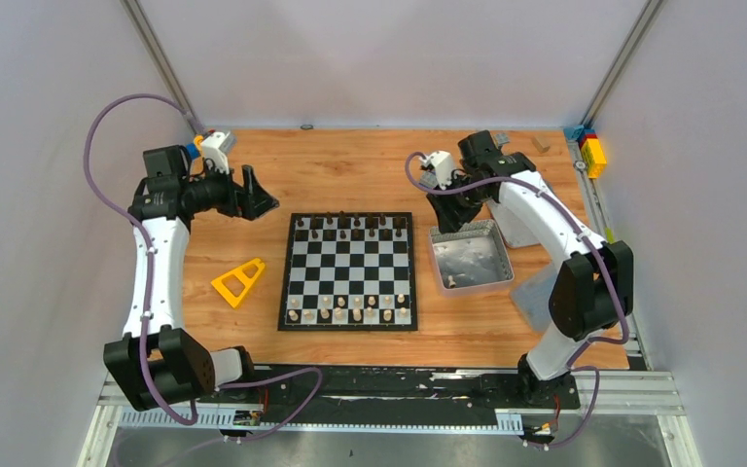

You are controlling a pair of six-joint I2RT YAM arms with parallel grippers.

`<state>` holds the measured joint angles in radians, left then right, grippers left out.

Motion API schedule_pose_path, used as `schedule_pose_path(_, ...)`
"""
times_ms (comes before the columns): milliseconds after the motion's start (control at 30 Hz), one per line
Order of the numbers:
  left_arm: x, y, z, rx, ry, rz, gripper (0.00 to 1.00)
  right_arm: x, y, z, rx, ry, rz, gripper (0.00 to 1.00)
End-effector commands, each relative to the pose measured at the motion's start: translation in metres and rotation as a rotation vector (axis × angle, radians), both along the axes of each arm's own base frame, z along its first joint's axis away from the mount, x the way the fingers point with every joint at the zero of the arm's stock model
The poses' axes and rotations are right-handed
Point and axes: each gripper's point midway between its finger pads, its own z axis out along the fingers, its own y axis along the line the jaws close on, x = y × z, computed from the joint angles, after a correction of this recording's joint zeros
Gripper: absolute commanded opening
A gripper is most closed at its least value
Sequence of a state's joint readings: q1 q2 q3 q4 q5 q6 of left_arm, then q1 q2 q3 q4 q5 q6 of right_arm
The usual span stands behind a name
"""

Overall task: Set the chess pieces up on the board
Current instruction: Adjust the storage box at the center of the board.

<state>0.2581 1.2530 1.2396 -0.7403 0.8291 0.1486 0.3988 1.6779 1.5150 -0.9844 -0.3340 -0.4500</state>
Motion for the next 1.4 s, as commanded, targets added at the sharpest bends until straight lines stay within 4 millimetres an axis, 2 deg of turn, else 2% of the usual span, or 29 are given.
schedule_pose_path(0, 0.005, -0.015, 0.017, 0.018, -0.109, -0.054, 1.0, 0.021, -0.022, -0.007, -0.004, -0.076, 0.001, 0.49)
schedule_pose_path(167, 0.009, -0.017, 0.018, 0.013, -0.098, -0.064, 1.0, 0.04, -0.047, -0.037, -0.135, -0.094, 0.083, 0.53)
schedule_pose_path(300, 0.009, -0.017, 0.015, 0.013, -0.091, -0.066, 1.0, 0.055, -0.057, -0.051, -0.193, -0.1, 0.132, 0.54)
schedule_pose_path(633, 0.012, -0.015, 0.007, 0.022, -0.075, -0.07, 1.0, 0.077, -0.063, -0.073, -0.274, -0.102, 0.204, 0.54)
schedule_pose_path(900, 0.016, -0.014, 0.002, 0.015, -0.054, -0.069, 1.0, 0.077, -0.061, -0.089, -0.278, -0.074, 0.241, 0.53)
schedule_pose_path(1067, 0.019, -0.014, 0.0, 0.009, -0.042, -0.069, 1.0, 0.075, -0.064, -0.1, -0.284, -0.045, 0.24, 0.45)
schedule_pose_path(1367, 0.017, -0.016, 0.0, 0.005, -0.044, -0.077, 1.0, 0.066, -0.082, -0.1, -0.305, -0.014, 0.173, 0.2)
